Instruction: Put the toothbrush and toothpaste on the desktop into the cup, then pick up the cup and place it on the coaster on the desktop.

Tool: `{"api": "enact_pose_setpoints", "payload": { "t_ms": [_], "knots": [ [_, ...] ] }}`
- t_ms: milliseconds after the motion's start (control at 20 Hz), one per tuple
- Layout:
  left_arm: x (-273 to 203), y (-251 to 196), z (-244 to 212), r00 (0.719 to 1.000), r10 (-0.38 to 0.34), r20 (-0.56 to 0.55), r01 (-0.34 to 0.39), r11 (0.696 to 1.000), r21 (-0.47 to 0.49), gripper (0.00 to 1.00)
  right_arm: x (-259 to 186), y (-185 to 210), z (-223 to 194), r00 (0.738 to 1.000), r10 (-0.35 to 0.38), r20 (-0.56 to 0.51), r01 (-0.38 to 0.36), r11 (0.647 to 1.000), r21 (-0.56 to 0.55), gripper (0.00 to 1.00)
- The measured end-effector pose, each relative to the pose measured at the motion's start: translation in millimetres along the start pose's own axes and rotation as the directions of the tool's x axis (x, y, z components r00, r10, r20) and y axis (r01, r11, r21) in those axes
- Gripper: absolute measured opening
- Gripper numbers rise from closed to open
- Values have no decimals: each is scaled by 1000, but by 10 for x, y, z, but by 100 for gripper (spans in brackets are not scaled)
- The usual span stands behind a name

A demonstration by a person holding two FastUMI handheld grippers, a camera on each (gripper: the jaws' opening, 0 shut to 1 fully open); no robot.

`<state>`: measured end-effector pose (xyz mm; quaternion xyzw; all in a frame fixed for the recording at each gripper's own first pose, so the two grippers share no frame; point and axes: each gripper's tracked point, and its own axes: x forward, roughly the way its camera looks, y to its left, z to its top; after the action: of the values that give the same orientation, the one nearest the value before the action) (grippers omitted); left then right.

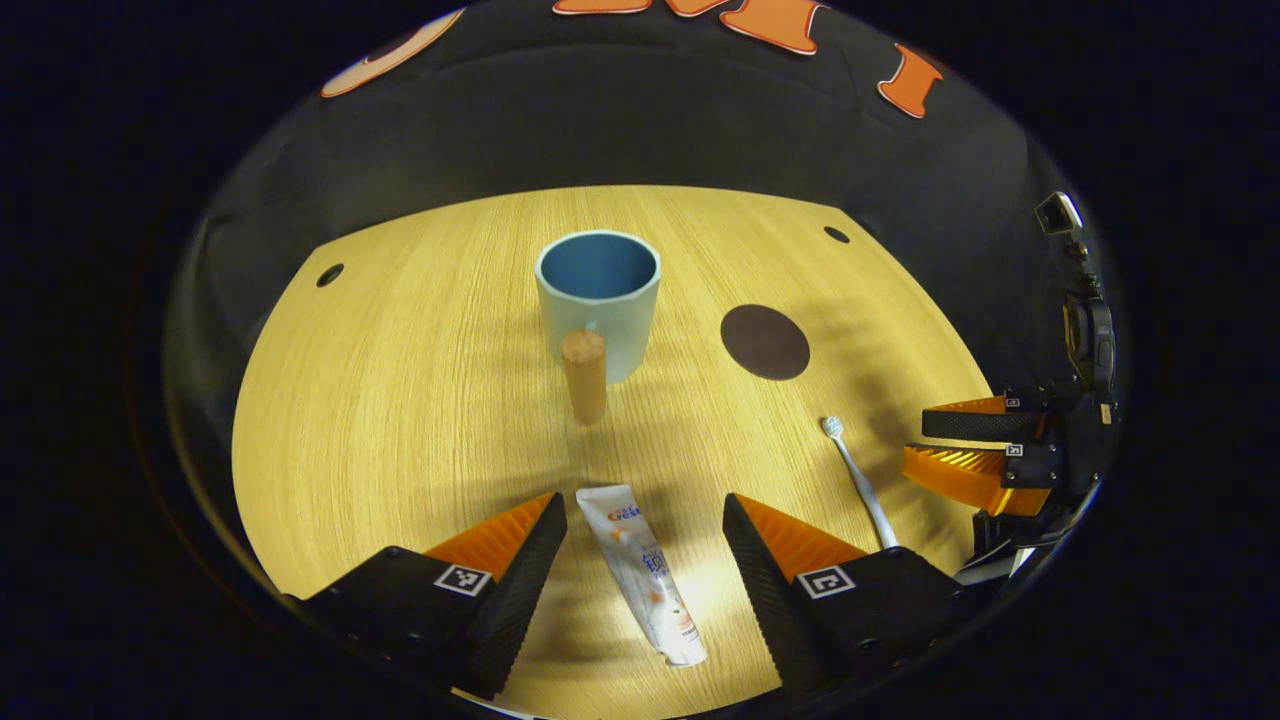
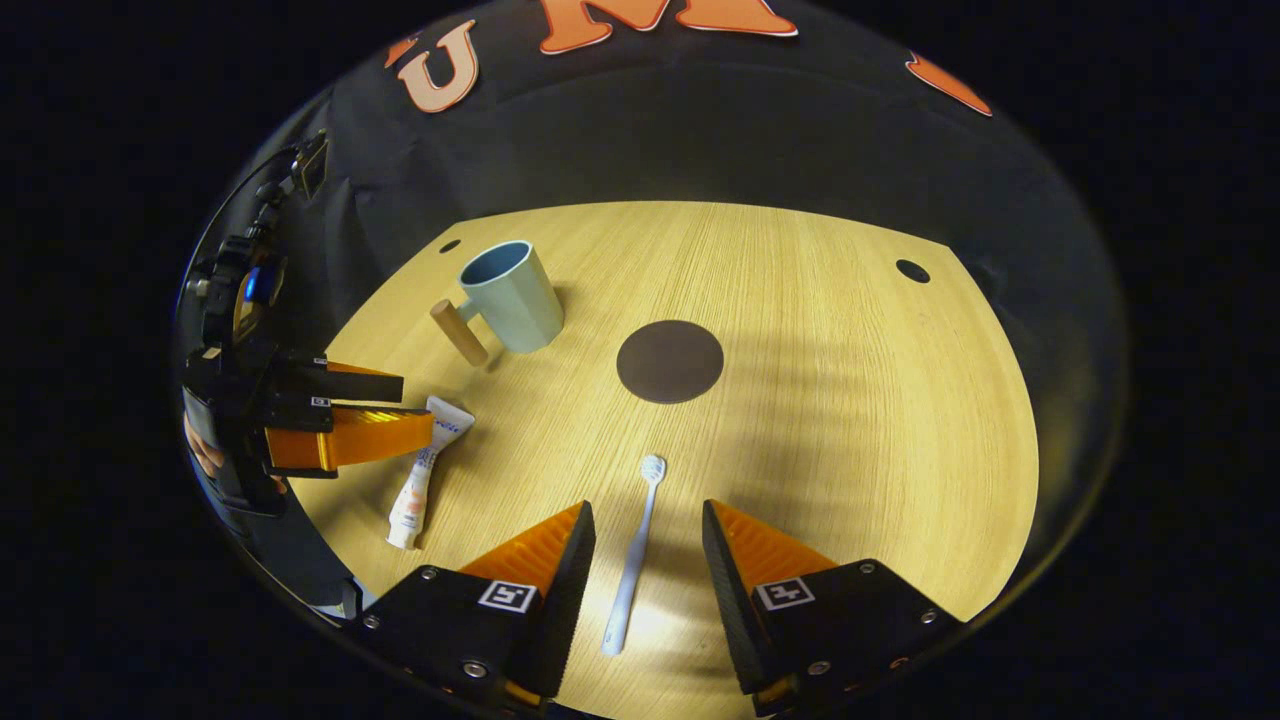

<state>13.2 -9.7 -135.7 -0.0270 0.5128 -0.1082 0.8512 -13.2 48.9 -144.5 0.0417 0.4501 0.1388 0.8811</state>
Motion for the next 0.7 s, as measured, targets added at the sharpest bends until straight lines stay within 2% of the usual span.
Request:
{"api": "enact_pose_setpoints", "payload": {
  "t_ms": [50, 100, 150, 300, 350, 400, 450, 500, 700],
  "knots": [
    [-8, 28, -47, 999, 9, -33, -9, 1000, -12, 94, 26, 9, -20, 1000, -2, -13, 2, 1000, -11, 59],
    [-5, 43, -85, 998, 16, -65, -17, 1000, -18, 94, 38, 27, -42, 1000, -2, -26, 2, 1000, -23, 63],
    [-5, 45, -131, 996, 20, -92, -23, 999, -28, 94, 53, 33, -60, 999, -4, -41, 3, 999, -33, 62],
    [2, 19, -182, 992, 12, -125, -18, 999, -49, 80, 107, 10, -140, 997, -25, -80, 21, 998, -52, 62],
    [17, 6, -218, 991, 10, -137, -18, 998, -58, 82, 139, 32, -163, 996, -18, -90, 13, 999, -50, 62],
    [27, 0, -243, 989, 7, -150, -17, 998, -64, 80, 167, 62, -189, 995, -4, -101, 0, 999, -39, 61],
    [25, -2, -271, 987, 9, -163, -21, 997, -70, 80, 188, 73, -186, 995, 3, -103, -6, 1000, -26, 57],
    [18, -12, -287, 984, 11, -176, -24, 997, -73, 80, 208, 73, -208, 994, 1, -110, -4, 1000, -22, 62],
    [46, -22, -378, 975, 26, -220, -44, 996, -78, 80, 264, 91, -296, 991, -3, -132, -1, 1000, -31, 51]
  ]
}}
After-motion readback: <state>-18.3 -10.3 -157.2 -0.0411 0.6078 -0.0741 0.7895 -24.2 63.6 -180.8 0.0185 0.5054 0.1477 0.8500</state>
